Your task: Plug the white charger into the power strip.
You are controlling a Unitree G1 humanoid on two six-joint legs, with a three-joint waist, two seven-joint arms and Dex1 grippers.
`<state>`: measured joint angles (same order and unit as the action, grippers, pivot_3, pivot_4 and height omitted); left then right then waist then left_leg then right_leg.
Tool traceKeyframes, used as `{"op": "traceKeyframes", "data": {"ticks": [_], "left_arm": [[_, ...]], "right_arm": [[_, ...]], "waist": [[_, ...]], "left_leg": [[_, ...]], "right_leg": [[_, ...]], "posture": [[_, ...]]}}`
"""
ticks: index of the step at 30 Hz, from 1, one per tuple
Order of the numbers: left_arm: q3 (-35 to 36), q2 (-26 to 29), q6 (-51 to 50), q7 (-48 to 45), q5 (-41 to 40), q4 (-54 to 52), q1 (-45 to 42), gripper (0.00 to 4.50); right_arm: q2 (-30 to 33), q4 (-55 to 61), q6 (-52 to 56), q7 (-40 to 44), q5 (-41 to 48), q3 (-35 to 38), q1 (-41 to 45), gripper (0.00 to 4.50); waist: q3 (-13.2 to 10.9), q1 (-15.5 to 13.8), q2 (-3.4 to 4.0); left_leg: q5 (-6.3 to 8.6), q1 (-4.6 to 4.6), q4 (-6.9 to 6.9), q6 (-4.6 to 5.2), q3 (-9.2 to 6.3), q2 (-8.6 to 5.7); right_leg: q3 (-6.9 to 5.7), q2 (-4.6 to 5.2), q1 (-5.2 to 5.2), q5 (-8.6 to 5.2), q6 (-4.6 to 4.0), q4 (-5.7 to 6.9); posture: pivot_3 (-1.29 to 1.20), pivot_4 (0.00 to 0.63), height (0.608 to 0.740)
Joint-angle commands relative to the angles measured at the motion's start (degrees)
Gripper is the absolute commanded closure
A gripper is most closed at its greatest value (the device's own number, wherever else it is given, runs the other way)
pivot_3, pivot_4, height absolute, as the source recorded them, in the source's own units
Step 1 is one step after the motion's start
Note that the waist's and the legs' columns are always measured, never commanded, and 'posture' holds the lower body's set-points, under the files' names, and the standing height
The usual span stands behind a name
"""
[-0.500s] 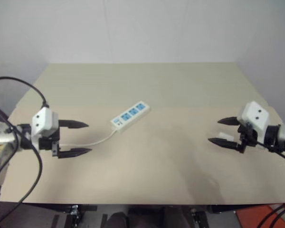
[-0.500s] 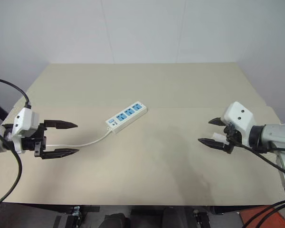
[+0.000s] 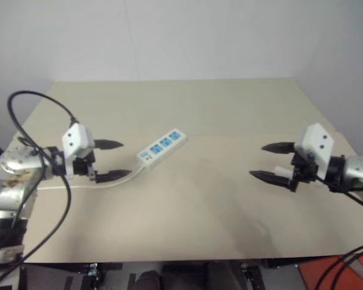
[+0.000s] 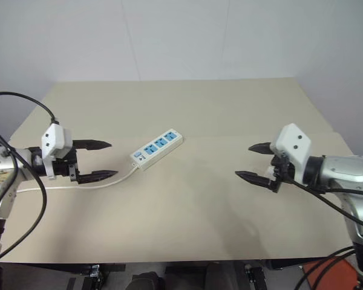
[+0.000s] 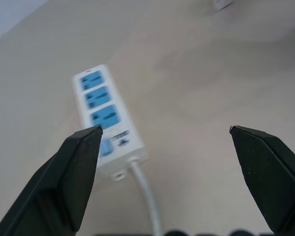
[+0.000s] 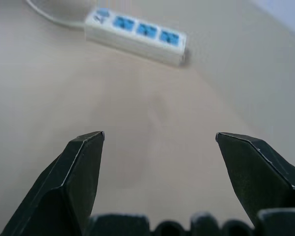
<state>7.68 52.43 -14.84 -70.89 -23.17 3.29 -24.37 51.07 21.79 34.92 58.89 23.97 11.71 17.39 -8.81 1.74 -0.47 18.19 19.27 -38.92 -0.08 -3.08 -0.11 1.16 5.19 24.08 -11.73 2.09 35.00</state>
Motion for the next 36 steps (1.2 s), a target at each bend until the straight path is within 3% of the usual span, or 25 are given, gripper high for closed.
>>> {"op": "traceKeyframes", "data": {"ticks": [1, 6, 17, 26, 35, 36], "left_arm": [[-1.5, -0.6, 3.0, 2.8, 4.4, 4.1, -3.2, 0.00], [-6.2, -5.9, 7.9, 8.0, 11.5, 15.7, -10.3, 0.00], [-10.3, -18.8, 10.0, 8.3, 13.5, 28.9, -17.8, 0.00], [-12.1, -24.2, 19.4, 15.5, 19.8, 42.4, -21.1, 0.00], [-10.8, -27.5, 24.3, 16.9, 20.4, 51.7, -23.6, 0.00], [-10.5, -27.9, 24.7, 17.1, 20.1, 52.4, -23.6, 0.18]], "right_arm": [[-0.5, -1.6, -3.6, 0.4, 0.6, -0.7, 2.1, 0.22], [-1.2, -2.7, -3.4, -1.1, 0.8, -1.3, 4.7, 0.22], [-0.7, -2.1, -4.2, -0.7, 1.9, 0.7, 3.5, 0.22], [-0.2, -1.4, -3.8, -0.8, 3.8, 1.9, 2.6, 0.22], [0.3, 0.0, -3.3, -0.9, 4.5, 3.2, 1.2, 0.22], [0.4, 0.2, -3.2, -1.1, 4.7, 3.4, 1.0, 0.20]], "waist": [[0.0, -0.4, -0.01], [0.0, -1.5, -0.03], [0.0, -0.7, -0.06], [0.0, -0.9, -0.08], [0.0, -1.0, -0.09], [0.0, -1.0, -0.09]], "left_leg": [[0.00, 0.02, -0.01, 0.00, 0.01, -0.01], [-0.01, 0.05, -0.04, -0.01, -0.05, -0.02], [0.00, 0.13, -0.09, 0.01, -0.03, -0.05], [0.00, 0.12, -0.11, 0.01, -0.04, -0.06], [0.00, 0.11, -0.12, 0.01, -0.04, -0.07], [0.00, 0.11, -0.12, 0.01, -0.04, -0.07]], "right_leg": [[0.00, 0.01, 0.01, 0.00, 0.00, 0.00], [-0.11, 0.01, -0.01, 0.01, 0.00, 0.04], [-0.11, 0.05, -0.01, 0.06, 0.05, 0.08], [-0.11, 0.06, -0.04, 0.07, 0.06, 0.09], [-0.11, 0.06, -0.05, 0.07, 0.07, 0.10], [-0.12, 0.06, -0.06, 0.07, 0.07, 0.10]], "posture": [[0.00, 0.150, 0.740], [0.00, 0.150, 0.740], [0.00, 0.150, 0.740], [0.00, 0.150, 0.740], [0.00, 0.150, 0.740], [0.00, 0.150, 0.740]]}}
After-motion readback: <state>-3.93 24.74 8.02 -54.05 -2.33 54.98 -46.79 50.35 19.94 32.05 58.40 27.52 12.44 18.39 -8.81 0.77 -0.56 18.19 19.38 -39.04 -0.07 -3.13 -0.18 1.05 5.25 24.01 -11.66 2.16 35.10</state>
